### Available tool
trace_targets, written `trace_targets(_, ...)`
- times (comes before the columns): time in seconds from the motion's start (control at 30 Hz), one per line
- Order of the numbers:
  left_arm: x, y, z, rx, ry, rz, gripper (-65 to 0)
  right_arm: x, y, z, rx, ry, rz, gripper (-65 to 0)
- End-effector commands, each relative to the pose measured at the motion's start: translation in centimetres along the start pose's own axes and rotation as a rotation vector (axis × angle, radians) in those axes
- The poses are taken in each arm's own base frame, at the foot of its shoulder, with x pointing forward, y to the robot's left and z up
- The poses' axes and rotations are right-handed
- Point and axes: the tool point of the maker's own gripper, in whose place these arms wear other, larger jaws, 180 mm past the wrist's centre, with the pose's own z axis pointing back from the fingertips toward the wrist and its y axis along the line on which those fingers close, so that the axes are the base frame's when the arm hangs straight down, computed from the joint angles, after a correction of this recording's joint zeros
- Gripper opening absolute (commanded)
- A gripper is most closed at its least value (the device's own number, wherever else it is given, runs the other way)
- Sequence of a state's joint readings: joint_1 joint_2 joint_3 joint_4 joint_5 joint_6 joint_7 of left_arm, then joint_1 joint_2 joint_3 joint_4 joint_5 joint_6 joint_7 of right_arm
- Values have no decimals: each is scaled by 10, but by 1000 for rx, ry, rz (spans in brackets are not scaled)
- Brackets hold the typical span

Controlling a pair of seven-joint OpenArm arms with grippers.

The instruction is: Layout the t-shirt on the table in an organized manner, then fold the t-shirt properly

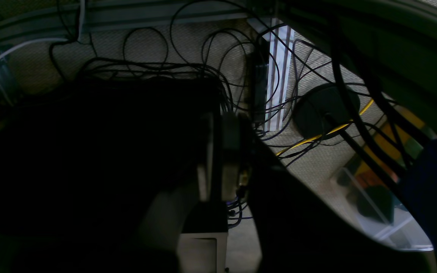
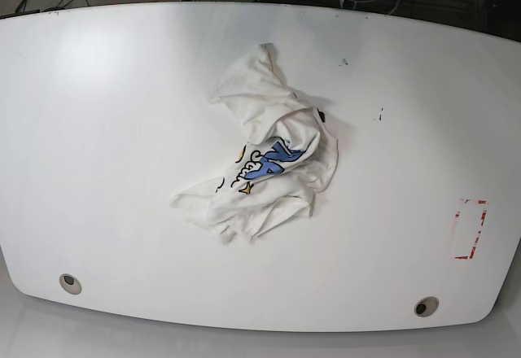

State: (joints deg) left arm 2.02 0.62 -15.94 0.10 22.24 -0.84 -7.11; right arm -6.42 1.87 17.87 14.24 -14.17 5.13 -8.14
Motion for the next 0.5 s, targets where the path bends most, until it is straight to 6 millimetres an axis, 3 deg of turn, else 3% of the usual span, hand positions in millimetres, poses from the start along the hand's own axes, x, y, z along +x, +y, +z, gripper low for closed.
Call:
trace_targets(0.0,1,-1,0,-1,-4,3,-614,1,-1,0,1,1,2,-643)
trace_targets(0.47,-2,-3,0,-5,1,2,-613,4,-4,1,-6,-10,3,-643)
